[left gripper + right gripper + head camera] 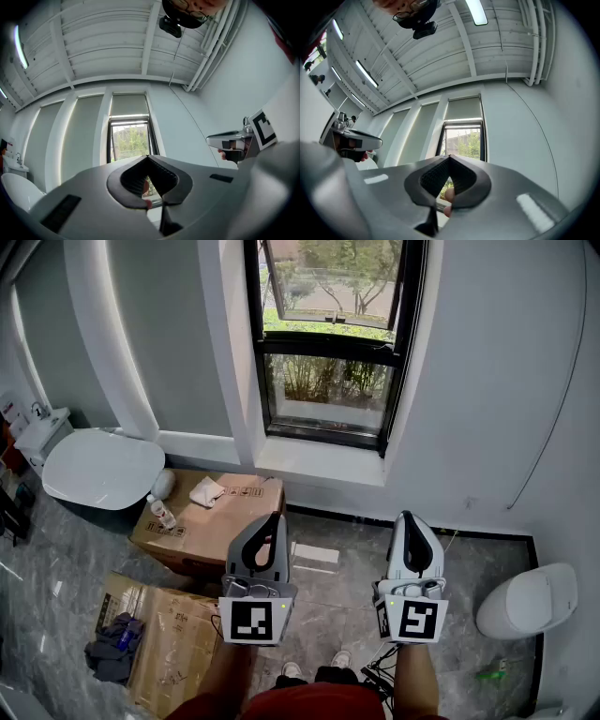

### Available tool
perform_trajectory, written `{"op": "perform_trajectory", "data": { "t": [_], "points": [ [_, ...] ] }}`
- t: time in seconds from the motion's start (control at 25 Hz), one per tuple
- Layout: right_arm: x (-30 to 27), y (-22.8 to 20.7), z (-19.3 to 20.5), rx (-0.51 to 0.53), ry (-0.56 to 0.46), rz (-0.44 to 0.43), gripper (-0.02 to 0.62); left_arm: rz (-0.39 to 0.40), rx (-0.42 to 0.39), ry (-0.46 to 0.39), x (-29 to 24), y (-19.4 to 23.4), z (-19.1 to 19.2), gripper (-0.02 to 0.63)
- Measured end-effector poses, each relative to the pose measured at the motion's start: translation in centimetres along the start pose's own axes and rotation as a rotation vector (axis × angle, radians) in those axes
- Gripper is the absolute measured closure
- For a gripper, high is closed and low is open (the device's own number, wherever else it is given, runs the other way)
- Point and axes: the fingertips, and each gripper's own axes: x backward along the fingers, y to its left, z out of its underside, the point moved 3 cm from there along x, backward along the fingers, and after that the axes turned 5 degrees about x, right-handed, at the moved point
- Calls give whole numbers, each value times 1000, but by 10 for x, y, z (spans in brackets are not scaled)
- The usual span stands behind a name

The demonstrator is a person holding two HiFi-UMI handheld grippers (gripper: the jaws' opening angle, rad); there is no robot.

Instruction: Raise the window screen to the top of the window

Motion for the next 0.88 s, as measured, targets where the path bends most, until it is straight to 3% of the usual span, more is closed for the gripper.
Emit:
{"op": "perform_trajectory", "data": {
  "t": [0.6, 0.88],
  "points": [
    [-20, -92, 58, -43, 52, -39, 586, -51, 11, 16, -71, -67, 26, 601],
    [-26, -104, 73, -66, 62, -103, 586, -96, 3, 29, -79, -77, 31, 601]
  ]
}}
